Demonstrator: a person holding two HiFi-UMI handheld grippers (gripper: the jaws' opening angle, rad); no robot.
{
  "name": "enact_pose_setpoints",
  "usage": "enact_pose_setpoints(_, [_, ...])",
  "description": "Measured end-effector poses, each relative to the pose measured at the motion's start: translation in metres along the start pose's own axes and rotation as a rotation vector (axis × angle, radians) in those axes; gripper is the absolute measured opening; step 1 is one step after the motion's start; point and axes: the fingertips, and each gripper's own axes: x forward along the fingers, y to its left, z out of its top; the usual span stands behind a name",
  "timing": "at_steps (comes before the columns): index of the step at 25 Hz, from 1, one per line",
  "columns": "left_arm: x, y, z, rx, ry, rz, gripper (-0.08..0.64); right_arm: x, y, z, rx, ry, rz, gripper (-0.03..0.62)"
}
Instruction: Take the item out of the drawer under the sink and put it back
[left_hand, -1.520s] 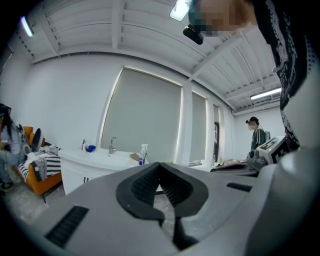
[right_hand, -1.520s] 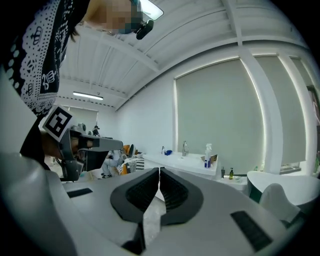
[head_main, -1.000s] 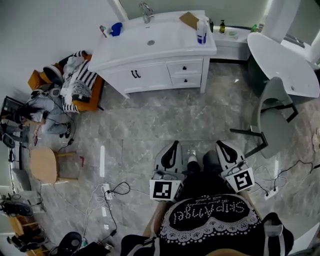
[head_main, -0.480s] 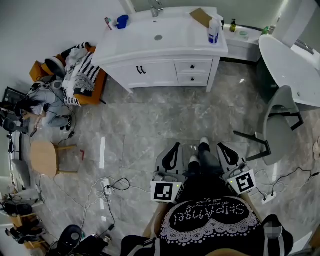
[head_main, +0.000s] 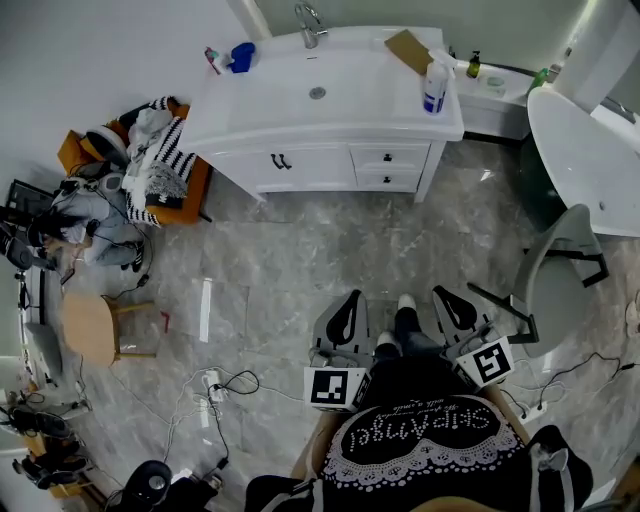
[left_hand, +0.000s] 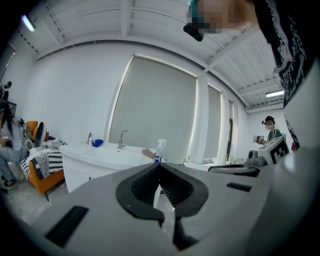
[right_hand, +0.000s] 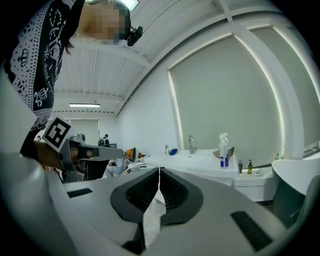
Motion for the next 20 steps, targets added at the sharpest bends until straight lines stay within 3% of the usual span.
enact_pose_setpoints(11, [0.073,-0.003,0.022,0.032,-0.033,0.004,0.005,0.029,-0.072,0.021,-0.037,-0.003,-0.01,0.02])
enact_pose_setpoints(20, [0.092,0.009,0.035,0.042,-0.057,0.039,0.005,0.04,-0.1,0.027,-0.045,-0.011,-0.035,0.02])
